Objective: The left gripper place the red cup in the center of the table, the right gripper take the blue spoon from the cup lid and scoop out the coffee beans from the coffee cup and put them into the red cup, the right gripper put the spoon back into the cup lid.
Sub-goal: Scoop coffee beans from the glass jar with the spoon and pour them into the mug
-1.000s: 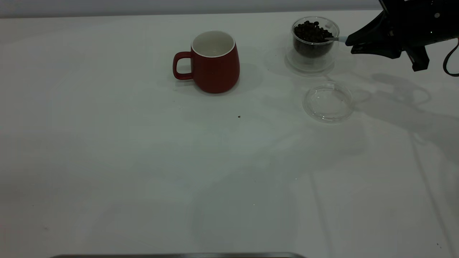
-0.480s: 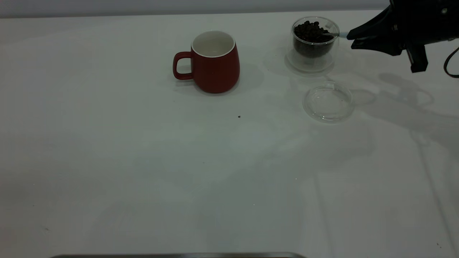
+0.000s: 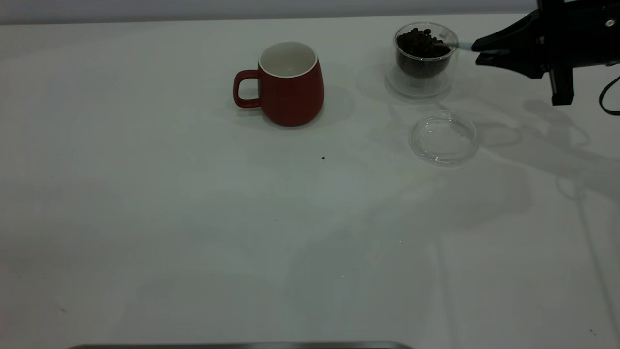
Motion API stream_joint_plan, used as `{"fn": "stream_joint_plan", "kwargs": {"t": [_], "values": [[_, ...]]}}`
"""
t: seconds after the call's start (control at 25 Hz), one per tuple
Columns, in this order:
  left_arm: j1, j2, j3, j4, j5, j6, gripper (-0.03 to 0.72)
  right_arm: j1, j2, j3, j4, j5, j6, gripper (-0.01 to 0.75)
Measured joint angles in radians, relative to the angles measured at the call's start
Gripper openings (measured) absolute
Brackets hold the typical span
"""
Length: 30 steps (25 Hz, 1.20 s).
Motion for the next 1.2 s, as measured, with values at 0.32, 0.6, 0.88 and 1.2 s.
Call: {"fn": "stream_joint_plan", "kwargs": {"t": [0.32, 0.6, 0.88, 1.2], "values": [[0.000, 0.000, 0.000, 0.000, 0.000, 0.000, 0.587, -0.042, 0.000, 0.000, 0.000, 0.089, 0.037, 0.114], [0.000, 0.000, 0.000, 0.000, 0.000, 0.000, 0.587, -0.052, 0.000, -0.002, 0.000, 0.156, 0.001, 0.114], [0.000, 0.000, 0.000, 0.000, 0.000, -0.001, 0.587, -0.021, 0.000, -0.003, 0.000, 0.190, -0.046, 0.114], [0.000, 0.000, 0.000, 0.000, 0.000, -0.007, 0.587, 0.120, 0.001, -0.005, 0.000, 0.191, -0.025, 0.114]]}}
